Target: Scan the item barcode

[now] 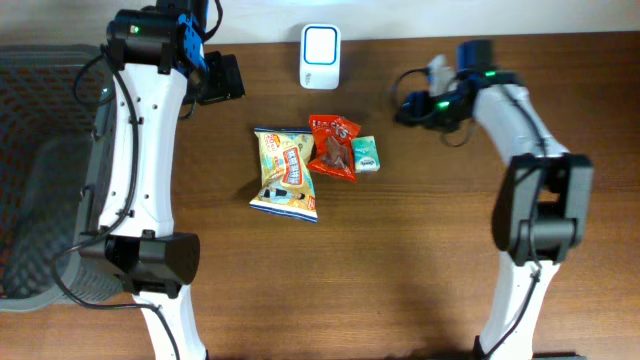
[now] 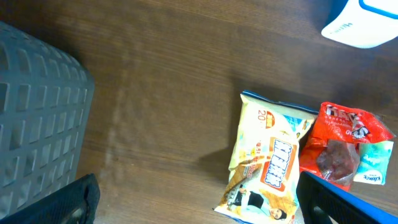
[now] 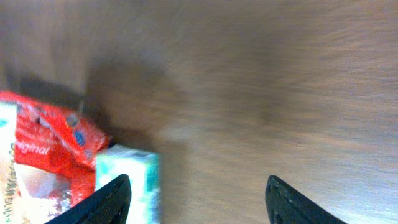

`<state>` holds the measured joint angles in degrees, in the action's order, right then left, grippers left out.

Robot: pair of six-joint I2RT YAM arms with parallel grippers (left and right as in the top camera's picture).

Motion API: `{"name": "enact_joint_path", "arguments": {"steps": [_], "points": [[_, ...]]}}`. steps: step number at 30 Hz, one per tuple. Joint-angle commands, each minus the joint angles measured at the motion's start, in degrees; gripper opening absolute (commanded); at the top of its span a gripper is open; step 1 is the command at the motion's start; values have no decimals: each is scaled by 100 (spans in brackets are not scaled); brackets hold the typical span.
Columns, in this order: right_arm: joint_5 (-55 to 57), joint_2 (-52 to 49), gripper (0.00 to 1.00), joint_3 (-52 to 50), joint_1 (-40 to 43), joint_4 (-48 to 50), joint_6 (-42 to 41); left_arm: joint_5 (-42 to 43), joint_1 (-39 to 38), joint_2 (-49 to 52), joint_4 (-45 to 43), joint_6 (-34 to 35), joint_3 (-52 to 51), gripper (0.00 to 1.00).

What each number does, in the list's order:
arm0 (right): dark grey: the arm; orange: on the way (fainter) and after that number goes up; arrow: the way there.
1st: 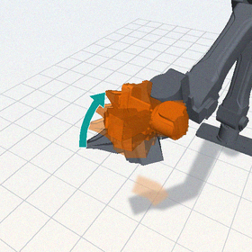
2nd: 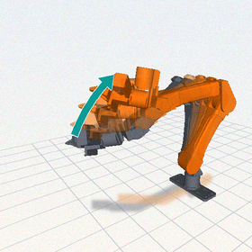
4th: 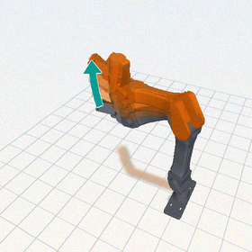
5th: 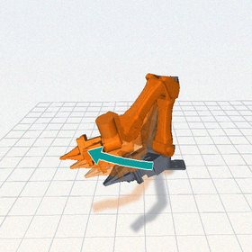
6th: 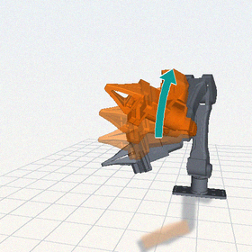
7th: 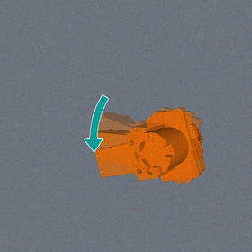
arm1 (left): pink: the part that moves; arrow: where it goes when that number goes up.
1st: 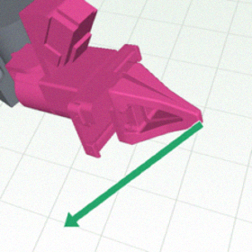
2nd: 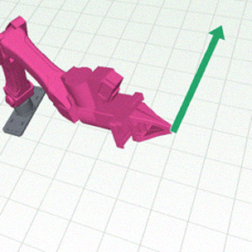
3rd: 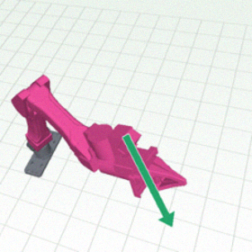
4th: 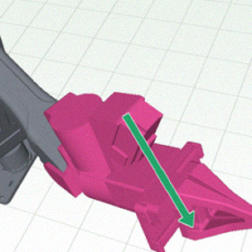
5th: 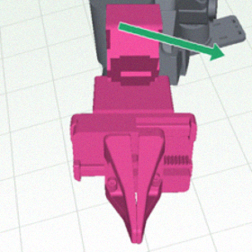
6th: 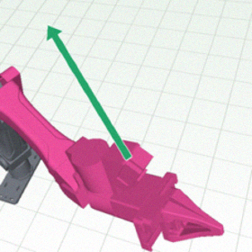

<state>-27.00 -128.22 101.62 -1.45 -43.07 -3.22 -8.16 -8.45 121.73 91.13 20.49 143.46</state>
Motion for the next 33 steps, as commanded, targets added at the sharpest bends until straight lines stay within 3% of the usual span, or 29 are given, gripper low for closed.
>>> {"name": "enact_joint_path", "arguments": {"steps": [1,4,6,7,9,13,17,18,19,20,21,26,30,33], "points": [[662,22,61,-323,-562,424,-278,-2,-4,20,7,-85,2,99],[669,22,61,-675,-807,579,-330,-4,-4,20,7,-85,2,99],[667,22,52,-1014,-807,610,-428,-2,-4,20,7,-85,2,99],[610,22,30,-1222,-807,649,-437,-2,-4,20,7,-85,2,99],[450,24,4,-1257,-789,553,-442,-2,-4,20,7,-85,2,99],[-1338,37,4,-763,-63,-9,-658,-2,-4,20,7,-85,2,99],[-1488,39,4,-435,752,-935,-234,-2,-4,20,7,-85,2,99],[-1436,50,10,-350,833,-1137,4,-4,-4,20,7,-85,2,99],[-1099,57,22,-205,861,-1366,0,-2,-4,20,4,-85,2,99],[-273,59,42,153,861,-1812,-22,-4,-4,20,7,-85,2,99],[306,59,46,492,833,-2212,-22,-4,-4,20,7,-85,2,99],[1596,61,46,1720,31,-3436,-26,-4,-4,20,7,-85,2,99],[3742,24,47,1147,-1211,-3117,-1637,-4,-4,20,7,-85,2,99],[4232,24,47,315,-1674,-2378,-2133,-4,-4,20,7,-85,2,99]]}}
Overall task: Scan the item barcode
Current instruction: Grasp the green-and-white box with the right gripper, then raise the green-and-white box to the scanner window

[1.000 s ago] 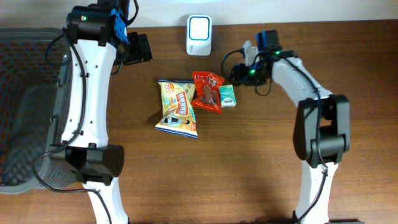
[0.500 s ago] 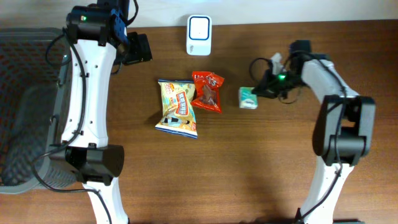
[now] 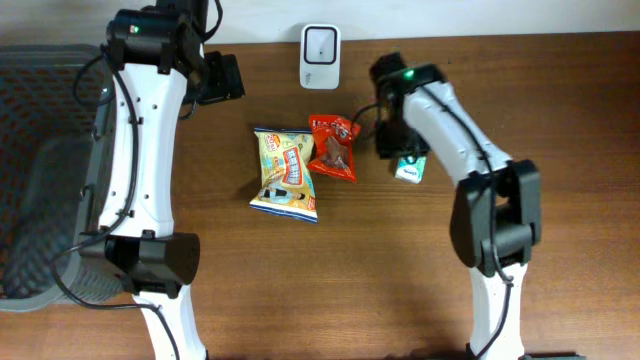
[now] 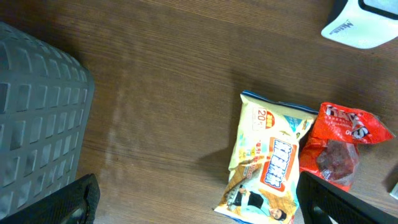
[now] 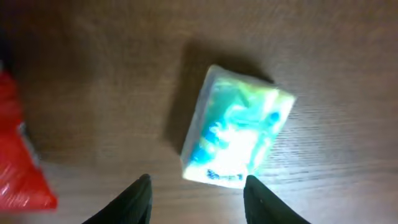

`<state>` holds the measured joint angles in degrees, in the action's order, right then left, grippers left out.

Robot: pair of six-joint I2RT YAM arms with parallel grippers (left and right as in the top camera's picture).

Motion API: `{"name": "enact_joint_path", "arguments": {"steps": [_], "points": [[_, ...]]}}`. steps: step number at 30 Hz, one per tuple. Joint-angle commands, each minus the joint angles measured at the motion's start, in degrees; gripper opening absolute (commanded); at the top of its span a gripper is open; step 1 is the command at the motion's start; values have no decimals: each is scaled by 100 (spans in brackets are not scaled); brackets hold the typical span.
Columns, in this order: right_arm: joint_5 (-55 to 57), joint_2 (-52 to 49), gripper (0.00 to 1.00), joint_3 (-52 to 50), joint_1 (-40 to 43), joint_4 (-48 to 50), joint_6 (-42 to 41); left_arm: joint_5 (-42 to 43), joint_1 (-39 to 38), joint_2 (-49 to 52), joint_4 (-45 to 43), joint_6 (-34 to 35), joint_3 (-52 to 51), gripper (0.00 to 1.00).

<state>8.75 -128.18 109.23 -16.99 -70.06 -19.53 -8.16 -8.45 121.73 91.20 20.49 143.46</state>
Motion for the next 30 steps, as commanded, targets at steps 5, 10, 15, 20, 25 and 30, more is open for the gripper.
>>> {"name": "enact_joint_path", "arguments": {"steps": [5,10,15,20,25,30], "points": [[1440,20,47,-1172,-127,1084,-841,-4,-4,20,0,-85,2,99],[197,24,4,-870,-20,1311,-262,-4,-4,20,-2,-85,2,99],[-4157,42,4,7,804,1032,1502,-4,-4,20,0,-85,2,99],[-7235,7,4,-1342,1740,2186,1775,-4,-4,20,0,-85,2,99],[-6752,7,15,-2997,2426,3373,402,-4,-4,20,0,-85,2,99],[-4474,398,52,-1790,3042,1314,1147,-4,-4,20,0,-85,2,99]]}}
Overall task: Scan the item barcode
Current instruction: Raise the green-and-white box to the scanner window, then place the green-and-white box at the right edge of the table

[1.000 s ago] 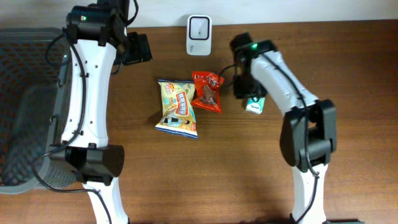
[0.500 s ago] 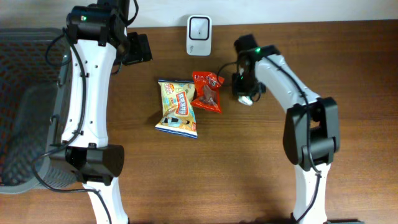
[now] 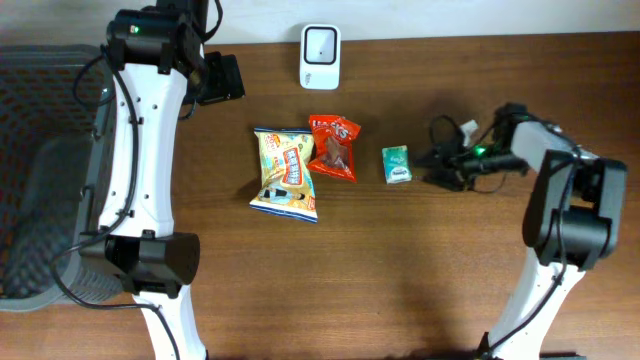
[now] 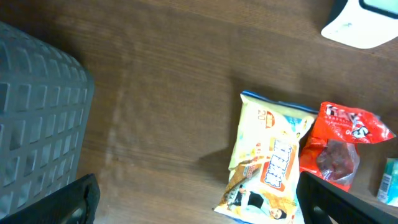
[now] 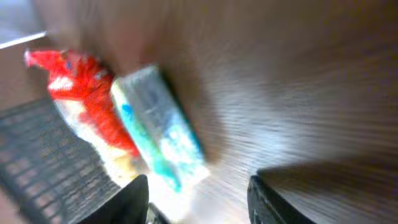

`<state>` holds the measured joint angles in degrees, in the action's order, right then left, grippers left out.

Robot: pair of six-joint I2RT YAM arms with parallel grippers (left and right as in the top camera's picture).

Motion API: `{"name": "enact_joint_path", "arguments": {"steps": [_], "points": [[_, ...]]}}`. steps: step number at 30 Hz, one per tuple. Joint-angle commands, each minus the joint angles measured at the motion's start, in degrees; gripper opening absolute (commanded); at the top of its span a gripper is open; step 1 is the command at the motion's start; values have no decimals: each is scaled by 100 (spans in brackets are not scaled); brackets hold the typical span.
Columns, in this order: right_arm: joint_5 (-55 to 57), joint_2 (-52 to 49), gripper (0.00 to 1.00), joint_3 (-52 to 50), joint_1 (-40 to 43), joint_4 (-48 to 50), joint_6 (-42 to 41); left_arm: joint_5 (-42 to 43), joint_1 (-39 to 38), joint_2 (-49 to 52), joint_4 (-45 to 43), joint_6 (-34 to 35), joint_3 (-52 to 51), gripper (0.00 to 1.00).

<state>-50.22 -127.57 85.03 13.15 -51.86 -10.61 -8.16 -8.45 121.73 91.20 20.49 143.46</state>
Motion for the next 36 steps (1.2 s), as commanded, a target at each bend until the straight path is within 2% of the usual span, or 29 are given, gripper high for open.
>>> {"name": "enact_joint_path", "arguments": {"steps": [1,2,5,8,9,12,13,14,17,19,21,25,26,28,30,31,32,36], "points": [[1773,426,57,1193,-105,-1106,595,-2,-4,20,-2,-85,2,99],[1779,431,58,1462,-295,-1287,739,-4,-4,20,-2,-85,2,99],[2070,334,57,1279,-881,-960,1038,-2,-4,20,0,-85,2,99],[2295,61,51,1014,-1351,-520,1038,-4,-4,20,0,-85,2,99],[2306,11,47,946,-1392,-404,1038,-4,-4,20,-2,-85,2,99],[2304,-42,24,673,-1480,-101,1038,-4,-4,20,-2,-85,2,99],[2280,-42,9,621,-1480,-83,1036,-4,-4,20,0,-85,2,99],[2061,-42,4,621,-1480,-63,1032,-2,-4,20,0,-85,2,99],[542,-42,4,931,-1504,332,1016,-4,-4,20,-2,-85,2,99],[564,-42,4,1847,-1561,356,907,-4,-4,20,-2,-85,2,99],[1429,-42,4,2946,-1733,994,566,-4,-4,20,0,-85,2,99],[3604,-90,4,3305,-2485,2986,573,-4,-4,20,0,-85,2,99],[4365,-173,4,3305,-2787,3442,999,-4,-4,20,-2,-85,2,99],[6076,-509,4,3305,-3357,4380,2575,-4,-4,20,-2,-85,2,99],[6540,-925,6,3305,-3626,5005,4382,-4,-4,20,0,-85,2,99],[6841,-1119,6,3305,-3683,5241,4878,-4,-4,20,-2,-85,2,99],[6944,-1281,6,3305,-3685,5364,5086,-2,-4,20,0,-85,2,99],[6964,-1543,5,3305,-3665,5362,5066,-4,-4,20,0,-85,2,99]]}}
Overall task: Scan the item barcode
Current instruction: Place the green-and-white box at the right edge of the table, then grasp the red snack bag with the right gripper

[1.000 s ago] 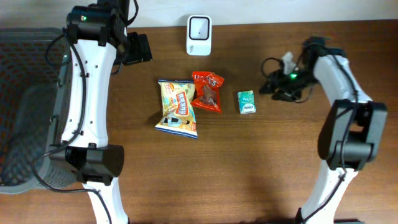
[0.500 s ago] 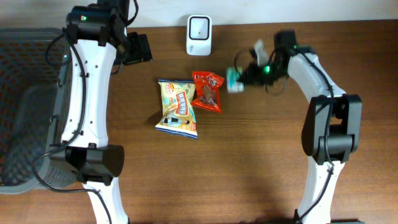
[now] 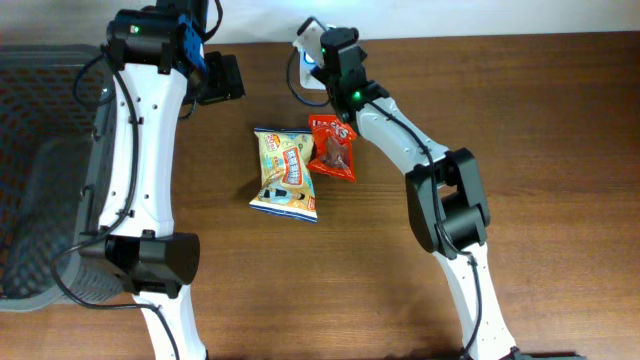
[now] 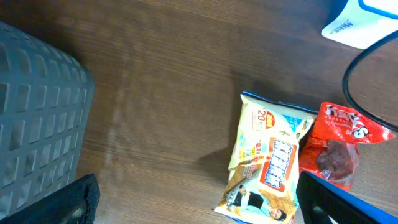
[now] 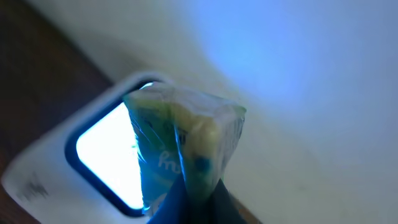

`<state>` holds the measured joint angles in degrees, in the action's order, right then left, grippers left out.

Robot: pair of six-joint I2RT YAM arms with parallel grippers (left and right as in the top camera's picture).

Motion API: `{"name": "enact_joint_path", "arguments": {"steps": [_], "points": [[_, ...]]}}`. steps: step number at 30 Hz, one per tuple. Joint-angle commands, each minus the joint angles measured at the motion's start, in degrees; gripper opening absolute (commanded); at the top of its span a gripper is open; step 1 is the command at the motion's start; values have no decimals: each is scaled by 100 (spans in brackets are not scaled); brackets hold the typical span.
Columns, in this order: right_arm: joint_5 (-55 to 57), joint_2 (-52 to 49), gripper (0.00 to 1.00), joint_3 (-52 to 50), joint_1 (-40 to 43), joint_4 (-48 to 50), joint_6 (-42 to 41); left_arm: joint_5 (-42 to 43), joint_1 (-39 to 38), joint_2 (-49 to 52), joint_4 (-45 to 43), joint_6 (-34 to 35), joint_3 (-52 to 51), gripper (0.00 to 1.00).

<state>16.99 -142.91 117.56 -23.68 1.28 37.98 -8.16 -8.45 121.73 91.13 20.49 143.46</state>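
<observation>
My right gripper (image 3: 336,52) is at the back of the table, shut on a small green-and-blue pack (image 5: 180,146). The pack stands upright between the fingers, right in front of the white scanner (image 5: 37,180), whose window glows bright. In the overhead view the gripper covers most of the scanner (image 3: 304,33) and hides the pack. My left gripper (image 3: 215,78) hangs open at the back left, above bare wood, with nothing between its fingers (image 4: 74,200).
A yellow snack bag (image 3: 285,172) and a red snack bag (image 3: 335,148) lie side by side mid-table. A dark mesh basket (image 3: 40,150) fills the left edge. A black cable (image 4: 353,81) from the right arm loops above the red bag.
The green pack lay on the table right of the red bag, with my right gripper low beside it. Now that gripper is shut on the pack and holds it before the scanner. The left arm is unchanged.
The pack first lay against the red bag while my right gripper was at the back right. Then the gripper stood open over it, the pack shifted right. Then the pack lay alone with the gripper beside it. Now it is held at the scanner.
</observation>
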Motion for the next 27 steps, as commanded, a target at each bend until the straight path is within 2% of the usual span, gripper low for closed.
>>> {"name": "enact_joint_path", "arguments": {"steps": [1,5,9,10,12,13,15,18,20,21,22,24,25,27], "points": [[378,-9,5,52,9,55,208,-2,-4,20,7,-85,2,99],[2811,138,4,297,107,68,214,-4,-4,20,4,-85,2,99],[4612,306,4,463,1187,-109,201,-4,-4,20,7,-85,2,99],[4664,306,4,461,1513,-750,-153,-4,-4,20,4,-85,2,99],[4258,306,4,461,2262,-2396,-1552,-4,-4,20,7,-85,2,99],[3543,306,4,461,2793,-3460,-2426,-4,-4,20,7,-85,2,99],[2562,306,4,463,3869,-4572,-3663,-4,-4,20,7,-85,2,99],[505,306,4,463,5117,-5276,-3897,-2,-4,20,4,-85,2,99],[-162,306,5,463,5768,-5462,-3965,-4,-4,20,4,-85,2,99],[-162,306,13,463,5971,-5530,-4059,-4,-4,20,7,-85,2,99],[-181,306,33,463,6240,-5652,-4170,-4,-4,20,4,-85,2,99],[-175,308,86,483,6520,-5823,-4170,-2,-4,20,4,-85,2,99],[-170,319,99,575,6605,-5956,-4172,-2,-4,20,7,-85,2,99],[-138,422,99,970,6592,-6323,-4341,-4,-4,20,4,-85,2,99]]}}
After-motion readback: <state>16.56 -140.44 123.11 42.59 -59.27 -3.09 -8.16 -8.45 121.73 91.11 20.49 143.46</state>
